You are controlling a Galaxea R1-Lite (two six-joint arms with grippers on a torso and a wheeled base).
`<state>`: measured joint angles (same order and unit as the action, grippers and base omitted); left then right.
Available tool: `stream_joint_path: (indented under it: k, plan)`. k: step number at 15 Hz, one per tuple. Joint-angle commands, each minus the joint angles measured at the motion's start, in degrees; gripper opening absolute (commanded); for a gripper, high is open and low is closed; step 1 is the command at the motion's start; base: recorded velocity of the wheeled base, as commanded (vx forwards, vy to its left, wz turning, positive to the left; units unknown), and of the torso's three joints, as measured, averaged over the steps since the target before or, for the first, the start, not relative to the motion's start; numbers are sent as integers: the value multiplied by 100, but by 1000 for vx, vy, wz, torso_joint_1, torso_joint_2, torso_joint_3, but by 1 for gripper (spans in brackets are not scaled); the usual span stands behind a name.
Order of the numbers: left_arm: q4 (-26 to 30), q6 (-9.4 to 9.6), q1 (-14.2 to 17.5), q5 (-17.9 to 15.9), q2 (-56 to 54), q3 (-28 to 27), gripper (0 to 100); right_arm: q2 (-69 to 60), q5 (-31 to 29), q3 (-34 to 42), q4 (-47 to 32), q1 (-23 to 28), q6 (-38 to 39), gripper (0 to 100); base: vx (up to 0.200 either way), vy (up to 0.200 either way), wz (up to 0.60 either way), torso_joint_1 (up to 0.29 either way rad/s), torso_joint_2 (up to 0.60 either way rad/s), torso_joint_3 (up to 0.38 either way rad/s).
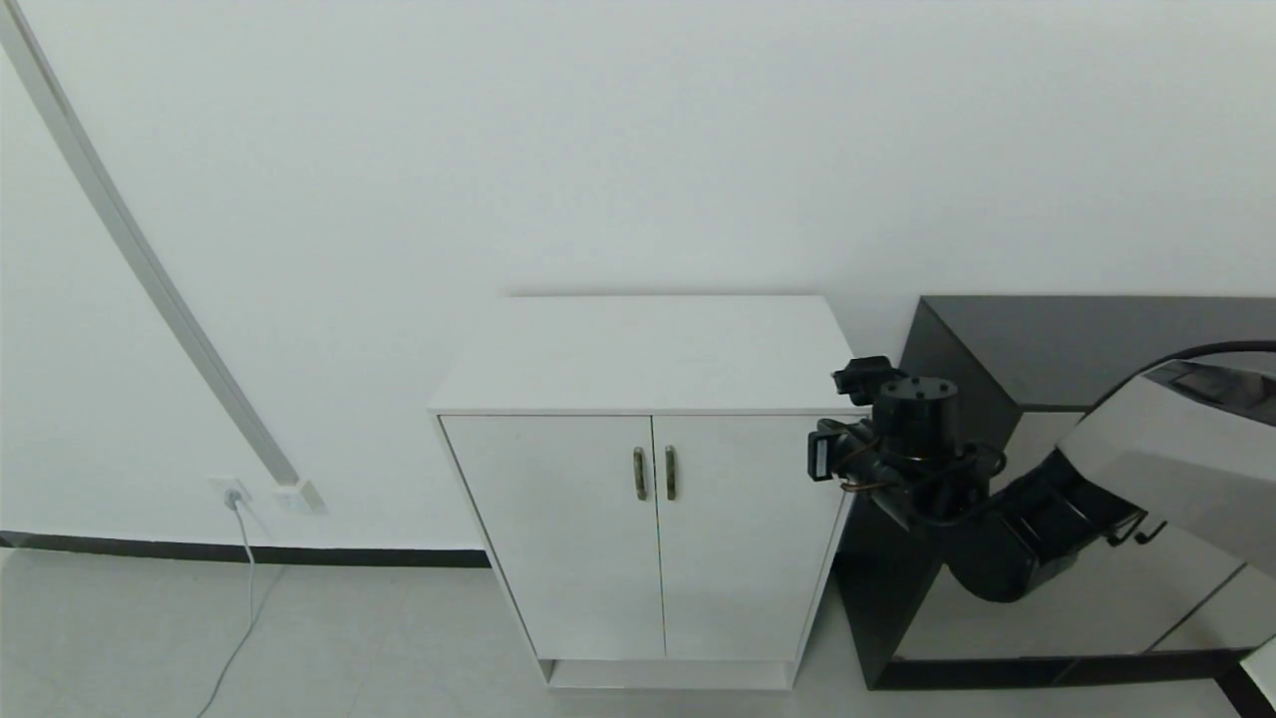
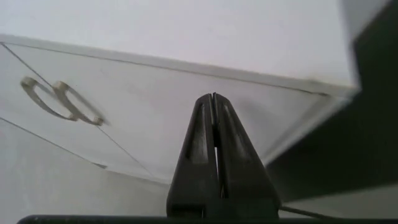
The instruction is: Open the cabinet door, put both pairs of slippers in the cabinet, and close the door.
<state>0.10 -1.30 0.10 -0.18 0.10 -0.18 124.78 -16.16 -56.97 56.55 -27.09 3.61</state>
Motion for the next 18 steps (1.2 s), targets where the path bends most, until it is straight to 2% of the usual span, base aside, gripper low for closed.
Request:
stream_joint_path:
  k: [1, 3, 5, 9, 14, 18]
  plan:
    - [-1, -1, 8, 9, -1, 1, 0, -622, -150, 889, 453, 476, -238, 0, 0, 0, 0, 0, 0, 0]
    - [-1, -1, 8, 9, -1, 1, 0, -947, -212, 1495, 954, 942, -528, 0, 0, 0, 0, 0, 0, 0]
    - [-1, -1, 8, 9, -1, 1, 0, -1422, -212, 2295, 1279, 1118, -563, 0, 0, 0, 0, 0, 0, 0]
    - [-1, -10, 8, 1, -1, 1, 0, -2494, -203, 3745, 1525, 1092, -563, 0, 0, 0, 0, 0, 0, 0]
    - [-1, -10, -1, 1, -1, 1, 0, -3821, -203, 5178, 1508, 1092, -563, 0, 0, 0, 0, 0, 0, 0]
    - [-1, -1, -1, 1, -1, 1, 0, -4700, -203, 5697, 1402, 1100, -572, 0, 0, 0, 0, 0, 0, 0]
